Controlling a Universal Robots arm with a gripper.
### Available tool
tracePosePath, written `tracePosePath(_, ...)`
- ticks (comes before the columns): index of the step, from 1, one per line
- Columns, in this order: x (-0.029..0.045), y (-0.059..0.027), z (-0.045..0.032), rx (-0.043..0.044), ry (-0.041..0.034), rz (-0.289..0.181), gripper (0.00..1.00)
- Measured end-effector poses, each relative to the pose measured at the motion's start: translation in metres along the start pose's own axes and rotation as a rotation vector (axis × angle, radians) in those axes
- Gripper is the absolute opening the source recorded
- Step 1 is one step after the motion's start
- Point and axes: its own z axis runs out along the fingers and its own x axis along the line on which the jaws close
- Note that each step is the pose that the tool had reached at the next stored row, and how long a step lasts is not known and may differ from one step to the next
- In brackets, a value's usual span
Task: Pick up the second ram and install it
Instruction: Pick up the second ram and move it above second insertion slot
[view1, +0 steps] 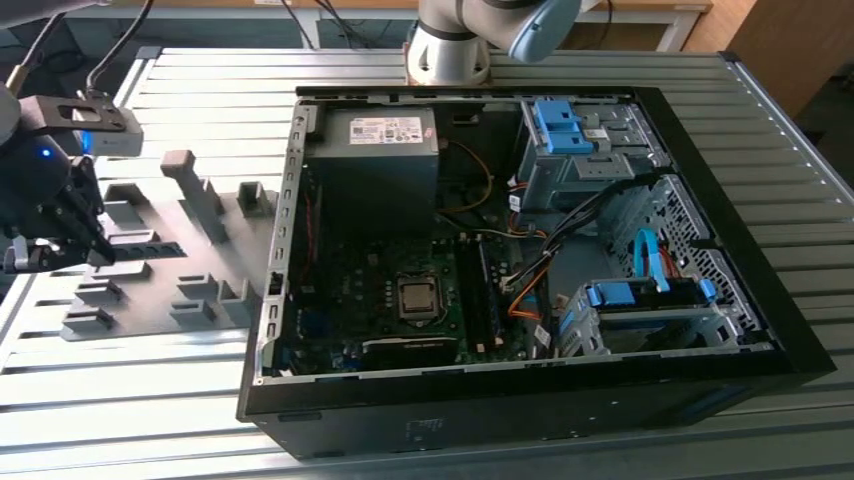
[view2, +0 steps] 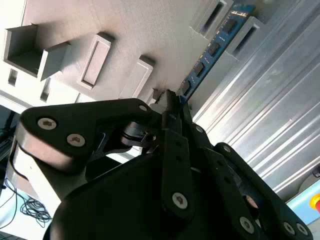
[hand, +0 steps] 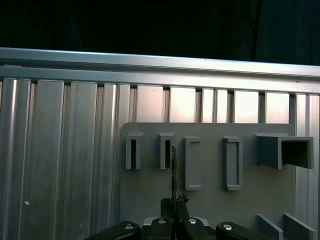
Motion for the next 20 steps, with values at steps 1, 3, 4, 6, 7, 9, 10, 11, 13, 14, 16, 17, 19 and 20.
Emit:
tracePosePath(1,0.0000,0.0000,-0.0006,0.0000,0.0000,0.000,0.14)
tracePosePath(3,-0.0001,0.0000,-0.0019,0.0000,0.0000,0.000,0.14)
tracePosePath(4,-0.0001,0.0001,-0.0025,0.0000,0.0001,0.000,0.14)
tracePosePath(6,-0.0002,0.0001,-0.0038,0.0000,0.0000,0.000,0.14)
tracePosePath(7,-0.0002,0.0001,-0.0044,0.0000,0.0000,0.000,0.14)
tracePosePath(9,-0.0003,0.0001,-0.0057,-0.0001,0.0001,0.000,0.14)
tracePosePath(10,-0.0003,0.0001,-0.0062,0.0000,0.0000,0.000,0.14)
tracePosePath(11,-0.0004,0.0002,-0.0068,0.0000,0.0000,0.000,0.14)
tracePosePath(13,-0.0004,0.0002,-0.0081,0.0000,0.0000,0.000,0.14)
tracePosePath(14,-0.0004,0.0002,-0.0087,0.0000,0.0000,0.000,0.14)
tracePosePath(16,-0.0005,0.0002,-0.0100,0.0000,0.0000,0.000,0.14)
tracePosePath(17,-0.0005,0.0002,-0.0106,0.0000,0.0001,0.000,0.14)
tracePosePath(19,-0.0006,0.0003,-0.0118,0.0000,0.0000,0.000,0.14)
tracePosePath(20,-0.0006,0.0003,-0.0125,0.0000,0.0000,0.000,0.14)
